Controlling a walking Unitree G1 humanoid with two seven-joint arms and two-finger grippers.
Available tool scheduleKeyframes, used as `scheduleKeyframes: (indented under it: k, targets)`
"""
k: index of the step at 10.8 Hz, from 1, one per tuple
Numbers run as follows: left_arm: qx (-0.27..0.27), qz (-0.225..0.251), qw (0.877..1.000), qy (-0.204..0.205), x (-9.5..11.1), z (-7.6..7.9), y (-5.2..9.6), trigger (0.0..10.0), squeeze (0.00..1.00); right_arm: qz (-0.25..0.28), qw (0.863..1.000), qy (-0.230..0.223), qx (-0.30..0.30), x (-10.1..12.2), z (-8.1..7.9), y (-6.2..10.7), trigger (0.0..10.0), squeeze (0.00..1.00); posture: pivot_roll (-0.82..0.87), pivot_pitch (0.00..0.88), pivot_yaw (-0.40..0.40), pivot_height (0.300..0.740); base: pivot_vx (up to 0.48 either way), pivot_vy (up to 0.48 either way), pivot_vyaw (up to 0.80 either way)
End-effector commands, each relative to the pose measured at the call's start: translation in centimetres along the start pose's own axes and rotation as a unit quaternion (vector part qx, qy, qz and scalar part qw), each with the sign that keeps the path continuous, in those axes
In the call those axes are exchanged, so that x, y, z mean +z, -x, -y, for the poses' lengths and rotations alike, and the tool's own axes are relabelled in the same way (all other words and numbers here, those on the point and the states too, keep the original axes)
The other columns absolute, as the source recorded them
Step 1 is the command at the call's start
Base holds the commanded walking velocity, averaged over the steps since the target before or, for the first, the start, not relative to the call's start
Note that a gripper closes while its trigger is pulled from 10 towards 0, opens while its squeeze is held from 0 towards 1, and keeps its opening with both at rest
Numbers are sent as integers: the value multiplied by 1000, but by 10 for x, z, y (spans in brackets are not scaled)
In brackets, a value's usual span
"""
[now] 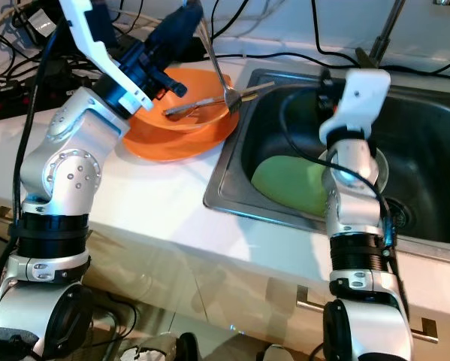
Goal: Kitchen organization
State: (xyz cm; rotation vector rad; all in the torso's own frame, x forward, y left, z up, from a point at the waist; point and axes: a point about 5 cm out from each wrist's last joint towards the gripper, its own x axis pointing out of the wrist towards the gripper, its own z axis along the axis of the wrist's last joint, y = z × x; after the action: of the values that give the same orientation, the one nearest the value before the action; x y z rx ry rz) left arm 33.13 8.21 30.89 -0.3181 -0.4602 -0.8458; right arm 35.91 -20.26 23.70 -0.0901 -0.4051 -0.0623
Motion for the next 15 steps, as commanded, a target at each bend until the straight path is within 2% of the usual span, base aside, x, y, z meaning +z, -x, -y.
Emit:
scheduleKeyframes:
  k: [1,2,3,4,6,7,8,9,10,12,14,15]
  targets:
    - [-5,-3,1000,0,-1,3,0,10000,0,11,1000,-4,19,9,-4,-3,10000,0,49,73,91,740,0,0,0]
    - [-7,-5,1000,4,-3,5,0,10000,0,19,999,-7,45,15,-7,-1,10000,1000,43,71,92,740,0,0,0]
    - [-9,-10,1000,7,-6,7,0,10000,0,10,996,13,89,13,-11,4,10000,1000,42,63,93,740,0,0,0]
    - [-11,-12,1000,8,-7,8,1,10000,0,4,990,27,136,12,-13,10,10000,0,41,55,92,740,0,0,0]
    - [-16,-16,1000,16,-10,10,2,10000,0,4,978,40,203,16,-11,21,10000,0,30,43,94,740,0,0,0]
    - [-19,-19,999,17,-12,12,2,10000,0,11,970,24,242,20,-14,28,10000,0,27,45,95,740,0,0,0]
    - [-22,-20,999,17,-12,13,1,10000,0,19,967,7,255,24,-16,31,10000,0,23,52,97,740,0,0,0]
    - [-23,-21,999,19,-12,13,0,10000,0,25,952,-17,303,27,-25,39,10000,0,25,54,98,740,0,0,0]
    - [-23,-21,999,19,-12,13,0,10000,0,30,944,-29,327,29,-30,44,10000,0,25,60,98,740,0,0,0]
    - [-23,-23,999,20,-13,13,0,10000,0,29,936,-49,347,29,-35,48,10000,0,28,67,97,740,0,0,0]
    - [-27,-26,999,21,-14,15,0,10000,0,19,938,-47,342,24,-35,48,10000,0,32,65,97,740,0,0,0]
    - [-37,-41,998,20,-18,17,1,10000,0,17,933,-61,354,23,-40,50,10000,0,32,66,97,740,0,0,0]
